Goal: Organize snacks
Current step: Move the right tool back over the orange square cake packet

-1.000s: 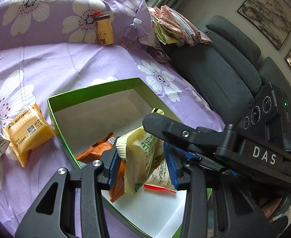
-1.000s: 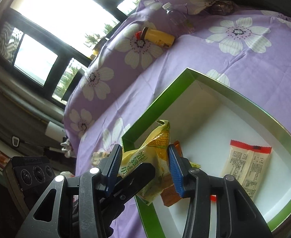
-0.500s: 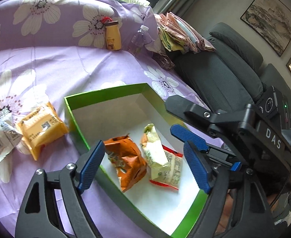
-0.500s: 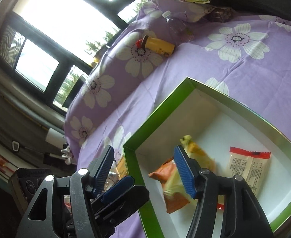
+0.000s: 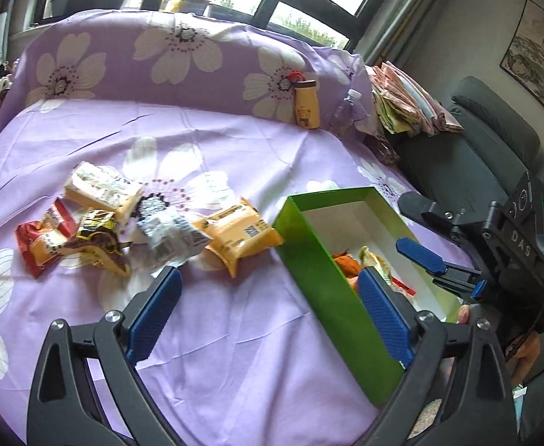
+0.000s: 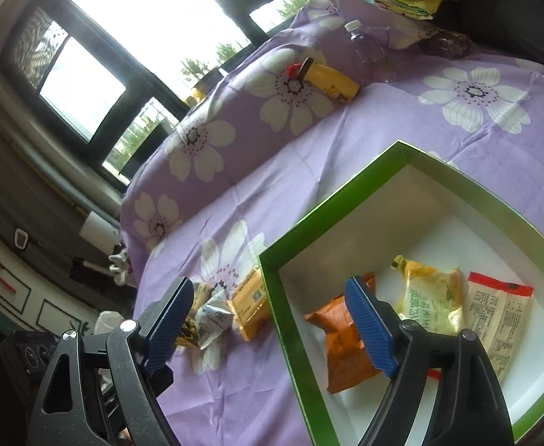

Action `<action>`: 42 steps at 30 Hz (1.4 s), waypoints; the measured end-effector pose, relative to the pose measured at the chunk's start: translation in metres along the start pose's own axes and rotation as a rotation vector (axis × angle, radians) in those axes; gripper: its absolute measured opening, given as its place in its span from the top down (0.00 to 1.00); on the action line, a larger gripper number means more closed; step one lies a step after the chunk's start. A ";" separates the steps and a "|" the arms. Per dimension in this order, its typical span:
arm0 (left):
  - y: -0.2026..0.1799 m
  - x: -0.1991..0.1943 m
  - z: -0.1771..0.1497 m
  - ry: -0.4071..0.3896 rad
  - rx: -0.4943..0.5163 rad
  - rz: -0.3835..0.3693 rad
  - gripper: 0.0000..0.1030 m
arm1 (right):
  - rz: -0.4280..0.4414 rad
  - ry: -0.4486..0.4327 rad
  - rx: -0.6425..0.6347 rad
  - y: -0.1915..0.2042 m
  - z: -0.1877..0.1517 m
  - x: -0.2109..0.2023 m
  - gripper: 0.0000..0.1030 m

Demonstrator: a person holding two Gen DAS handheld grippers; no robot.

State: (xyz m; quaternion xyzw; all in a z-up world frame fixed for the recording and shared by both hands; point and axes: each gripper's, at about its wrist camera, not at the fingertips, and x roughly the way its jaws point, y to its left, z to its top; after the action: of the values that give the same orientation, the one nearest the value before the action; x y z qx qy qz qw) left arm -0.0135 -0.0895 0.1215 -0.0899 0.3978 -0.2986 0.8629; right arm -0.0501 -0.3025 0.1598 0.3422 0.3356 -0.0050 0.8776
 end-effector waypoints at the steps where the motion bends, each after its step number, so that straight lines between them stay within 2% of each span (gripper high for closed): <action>1: 0.007 -0.005 -0.002 -0.008 -0.009 0.015 0.05 | 0.029 0.011 -0.009 0.005 -0.001 0.002 0.16; 3: 0.023 -0.016 -0.008 -0.027 -0.034 0.033 0.04 | 0.073 0.021 -0.033 0.014 -0.006 0.005 0.12; 6: 0.046 -0.028 -0.015 -0.051 -0.075 0.066 0.03 | 0.092 0.033 -0.072 0.029 -0.011 0.011 0.11; 11: 0.083 -0.029 -0.027 -0.071 -0.153 0.086 0.03 | 0.058 0.080 -0.126 0.046 -0.023 0.027 0.10; 15: 0.110 -0.019 -0.033 -0.026 -0.222 0.181 0.03 | 0.020 0.117 -0.153 0.051 -0.031 0.041 0.10; 17: 0.117 -0.021 -0.033 -0.029 -0.242 0.194 0.03 | 0.001 0.139 -0.169 0.054 -0.035 0.048 0.10; 21: 0.124 -0.030 -0.031 -0.065 -0.266 0.193 0.03 | 0.009 0.180 -0.188 0.062 -0.045 0.062 0.10; 25: 0.127 -0.033 -0.032 -0.065 -0.269 0.209 0.03 | -0.018 0.214 -0.218 0.070 -0.054 0.075 0.10; 31: 0.130 -0.036 -0.031 -0.069 -0.281 0.179 0.03 | -0.049 0.221 -0.241 0.073 -0.061 0.081 0.10; 42: 0.130 -0.038 -0.029 -0.068 -0.267 0.185 0.03 | -0.094 0.246 -0.245 0.070 -0.066 0.092 0.10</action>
State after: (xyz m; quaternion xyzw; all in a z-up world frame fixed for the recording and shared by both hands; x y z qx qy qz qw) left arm 0.0031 0.0401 0.0750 -0.1769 0.4108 -0.1593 0.8801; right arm -0.0006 -0.1887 0.1118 0.2147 0.4542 0.0367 0.8639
